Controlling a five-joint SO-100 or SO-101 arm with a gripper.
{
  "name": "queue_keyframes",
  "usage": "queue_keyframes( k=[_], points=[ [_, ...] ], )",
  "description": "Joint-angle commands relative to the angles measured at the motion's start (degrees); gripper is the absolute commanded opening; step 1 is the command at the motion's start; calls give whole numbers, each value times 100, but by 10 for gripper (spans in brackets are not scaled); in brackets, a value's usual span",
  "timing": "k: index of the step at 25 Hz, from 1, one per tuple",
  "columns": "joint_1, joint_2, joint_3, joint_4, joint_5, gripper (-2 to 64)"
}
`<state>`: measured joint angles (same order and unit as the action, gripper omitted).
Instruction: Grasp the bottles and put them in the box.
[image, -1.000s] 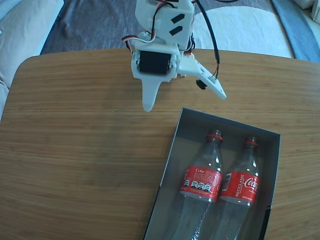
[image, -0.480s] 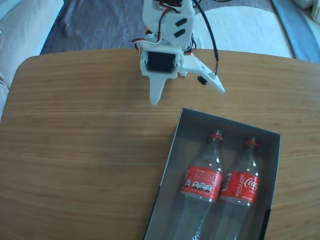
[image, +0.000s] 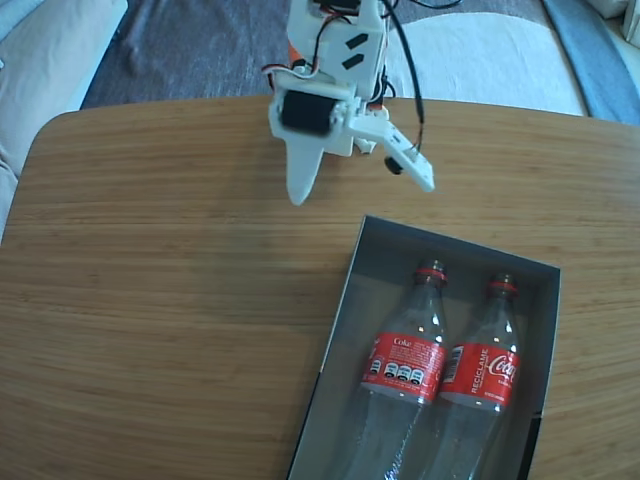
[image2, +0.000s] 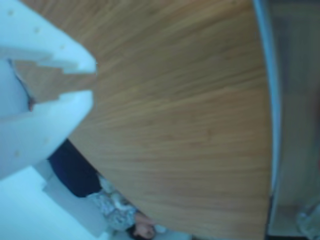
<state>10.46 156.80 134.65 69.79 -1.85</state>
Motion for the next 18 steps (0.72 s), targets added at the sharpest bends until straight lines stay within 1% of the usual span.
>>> queue_keyframes(
  k=[1, 10, 15, 18],
  points=[
    [35, 158, 97, -97, 35, -4],
    [18, 826, 773, -97, 0, -4],
    [0, 1081, 1160, -97, -668, -4],
    [9, 1336, 1354, -70, -712, -4]
  ],
)
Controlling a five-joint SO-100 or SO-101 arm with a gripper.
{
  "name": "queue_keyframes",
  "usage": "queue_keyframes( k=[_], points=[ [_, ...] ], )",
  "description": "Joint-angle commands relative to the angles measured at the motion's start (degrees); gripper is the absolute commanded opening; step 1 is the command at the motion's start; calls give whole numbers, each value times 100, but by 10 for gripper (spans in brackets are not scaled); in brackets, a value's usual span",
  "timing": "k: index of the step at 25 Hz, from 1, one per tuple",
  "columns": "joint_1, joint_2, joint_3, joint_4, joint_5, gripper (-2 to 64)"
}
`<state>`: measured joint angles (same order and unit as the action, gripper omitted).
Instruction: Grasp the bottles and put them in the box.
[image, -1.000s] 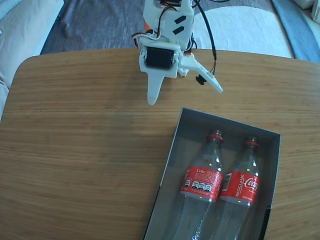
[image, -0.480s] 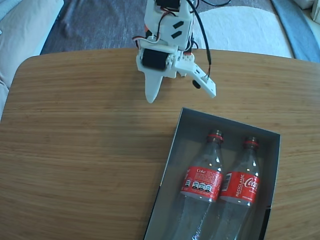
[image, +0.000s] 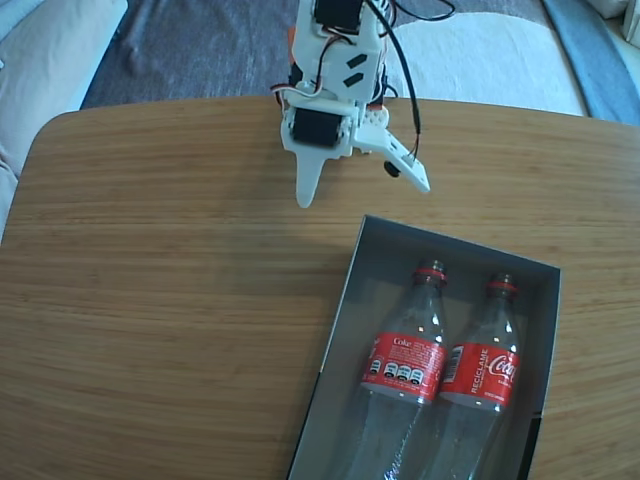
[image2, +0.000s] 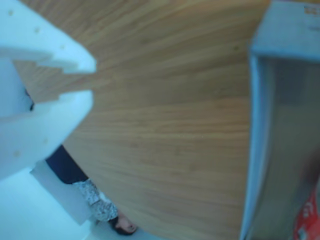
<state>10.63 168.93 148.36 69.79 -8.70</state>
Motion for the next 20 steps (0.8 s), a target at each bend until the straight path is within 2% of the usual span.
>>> queue_keyframes(
  k=[1, 13, 20],
  points=[
    [-35, 211, 62, -70, -26, -4],
    [-53, 1081, 721, -26, -26, -4],
    [-53, 1160, 905, -26, -26, -4]
  ],
)
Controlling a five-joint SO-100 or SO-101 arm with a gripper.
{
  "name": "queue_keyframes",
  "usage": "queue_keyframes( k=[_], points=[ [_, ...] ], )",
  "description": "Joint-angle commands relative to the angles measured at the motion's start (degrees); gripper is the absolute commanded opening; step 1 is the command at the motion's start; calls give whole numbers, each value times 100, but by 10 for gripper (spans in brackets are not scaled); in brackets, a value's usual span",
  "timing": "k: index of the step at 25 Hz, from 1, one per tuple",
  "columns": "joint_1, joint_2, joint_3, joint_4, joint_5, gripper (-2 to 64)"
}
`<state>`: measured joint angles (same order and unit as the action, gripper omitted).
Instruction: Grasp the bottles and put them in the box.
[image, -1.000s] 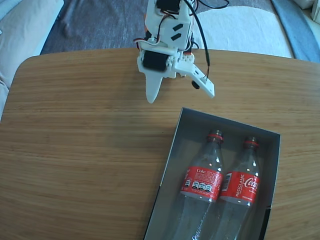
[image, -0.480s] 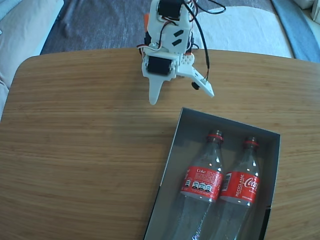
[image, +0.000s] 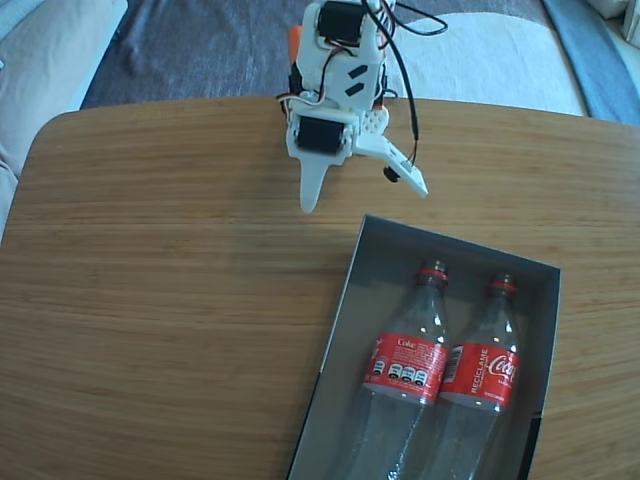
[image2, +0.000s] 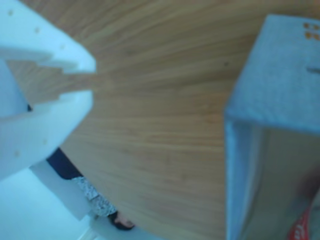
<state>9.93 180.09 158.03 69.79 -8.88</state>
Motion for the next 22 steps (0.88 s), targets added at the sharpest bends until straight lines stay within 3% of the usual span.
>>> queue_keyframes(
  k=[1, 22],
  points=[
    [18, 44, -62, -26, -9, -4],
    [26, 44, 97, -70, 35, -3]
  ],
)
